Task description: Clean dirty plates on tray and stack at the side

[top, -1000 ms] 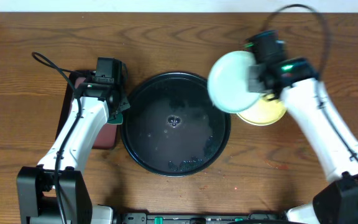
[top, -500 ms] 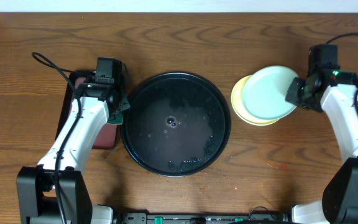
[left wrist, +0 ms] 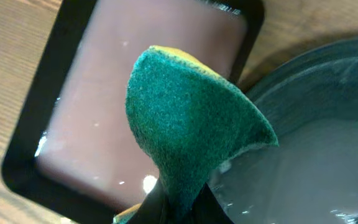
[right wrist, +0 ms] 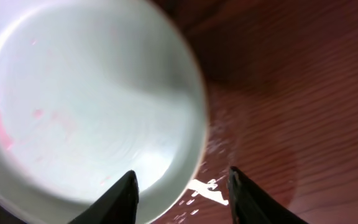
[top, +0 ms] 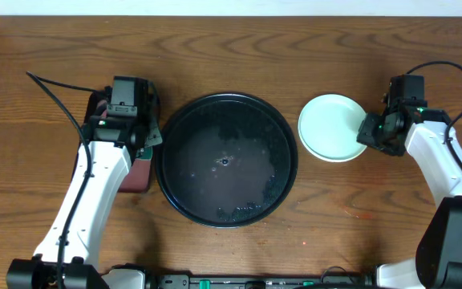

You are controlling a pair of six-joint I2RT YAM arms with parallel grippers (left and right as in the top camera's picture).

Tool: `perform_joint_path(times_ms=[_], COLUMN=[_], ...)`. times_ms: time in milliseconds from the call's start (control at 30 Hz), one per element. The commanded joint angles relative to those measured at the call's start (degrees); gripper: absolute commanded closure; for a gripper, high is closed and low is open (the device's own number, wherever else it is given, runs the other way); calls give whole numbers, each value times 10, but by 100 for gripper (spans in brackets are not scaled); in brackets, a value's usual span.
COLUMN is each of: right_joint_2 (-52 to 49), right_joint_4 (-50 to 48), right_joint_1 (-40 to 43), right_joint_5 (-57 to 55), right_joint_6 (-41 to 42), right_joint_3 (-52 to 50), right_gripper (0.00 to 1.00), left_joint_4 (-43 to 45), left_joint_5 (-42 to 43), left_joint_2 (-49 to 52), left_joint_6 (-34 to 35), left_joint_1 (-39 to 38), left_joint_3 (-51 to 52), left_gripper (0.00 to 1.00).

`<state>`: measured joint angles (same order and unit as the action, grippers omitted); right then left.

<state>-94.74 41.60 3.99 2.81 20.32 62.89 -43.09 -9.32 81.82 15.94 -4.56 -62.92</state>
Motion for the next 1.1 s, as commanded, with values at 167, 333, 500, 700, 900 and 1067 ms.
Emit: perform_joint_path(times_ms=[167,333,500,700,900,1067], right_joint_2=[50,71,73,75,101,145], right_joint_4=[59,61,70,85,86,93], right_joint_1=[-41,-67,-94,-97,-105,-106], right_joint_5=[65,65,64,65,64,47], right_joint_6=[-53,-58,-58,-58,-58,-60], right_joint_3=[98,107,107,107,107,108], right_gripper=[18,1,1,1,1,1], left_joint_4=[43,87,133,141,136,99], left_joint_5=[-5,-1,-1,-2,-3,-3], left_joint_2=[31,74,143,194,181,105], left_joint_6=[-121,-136,-136,-136,-136,-136], left_joint_1=[72,88,89,89,89,89], left_joint_3=[17,25,25,25,14,6], left_gripper=[93,92,92,60,27,26])
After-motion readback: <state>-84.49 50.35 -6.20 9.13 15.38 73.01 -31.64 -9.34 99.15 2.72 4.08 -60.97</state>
